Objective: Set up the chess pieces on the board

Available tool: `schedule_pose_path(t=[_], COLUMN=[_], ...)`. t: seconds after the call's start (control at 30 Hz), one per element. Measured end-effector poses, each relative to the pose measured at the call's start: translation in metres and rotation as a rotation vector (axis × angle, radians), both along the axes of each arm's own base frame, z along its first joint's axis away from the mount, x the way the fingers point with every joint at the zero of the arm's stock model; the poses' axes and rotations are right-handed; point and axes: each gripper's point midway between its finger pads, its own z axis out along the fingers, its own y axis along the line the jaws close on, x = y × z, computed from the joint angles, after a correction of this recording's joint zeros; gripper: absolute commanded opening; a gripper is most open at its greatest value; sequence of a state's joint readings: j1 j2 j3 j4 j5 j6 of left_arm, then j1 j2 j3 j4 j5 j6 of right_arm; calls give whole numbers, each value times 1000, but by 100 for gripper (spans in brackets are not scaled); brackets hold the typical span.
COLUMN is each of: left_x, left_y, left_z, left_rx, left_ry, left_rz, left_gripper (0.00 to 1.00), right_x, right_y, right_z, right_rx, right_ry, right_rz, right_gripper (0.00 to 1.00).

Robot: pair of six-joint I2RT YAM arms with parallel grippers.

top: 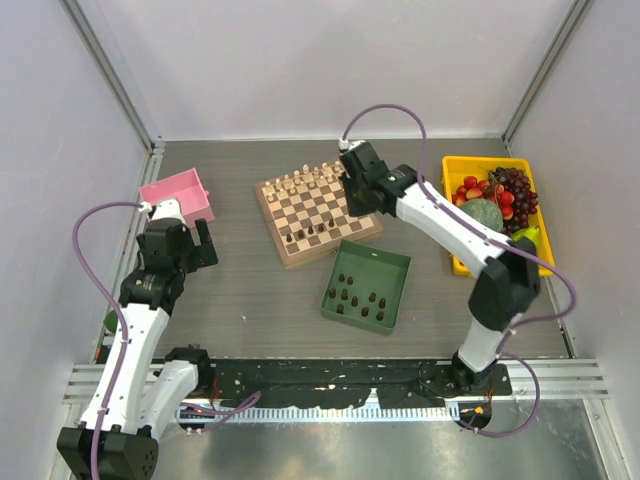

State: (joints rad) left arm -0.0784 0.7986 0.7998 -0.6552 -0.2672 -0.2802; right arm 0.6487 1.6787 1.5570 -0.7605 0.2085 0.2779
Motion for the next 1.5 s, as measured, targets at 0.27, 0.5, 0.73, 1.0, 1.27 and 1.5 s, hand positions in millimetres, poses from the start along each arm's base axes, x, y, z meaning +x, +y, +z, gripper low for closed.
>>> schedule_pose_path(t=[0.27,0.5,0.73,1.0,1.27,1.5], left_x=[0,0,0,1,1,1], left_y=[-1,-1,-1,-1,-1,-1], left_z=[-1,-1,-1,-3,-4,-4], left_rx=[-2,-4,-4,-9,-9,-9], left_ry=[3,3,3,13,15,16], left_rz=[-3,-5,-5,-7,-7,-7], left_gripper=[99,99,99,99,99,99], right_x=[56,58,68,75,79,77], right_y=[35,30,26,30,35,37], right_z=[-76,-112,-107,-117,-122,-123], right_rx=[-86,-132,-116,-110,-101,-89], right_ry=[96,171,157,169,176,186], right_rz=[-1,-11,-28,-30,-22,-12], right_gripper=[15,16,16,17,24,33])
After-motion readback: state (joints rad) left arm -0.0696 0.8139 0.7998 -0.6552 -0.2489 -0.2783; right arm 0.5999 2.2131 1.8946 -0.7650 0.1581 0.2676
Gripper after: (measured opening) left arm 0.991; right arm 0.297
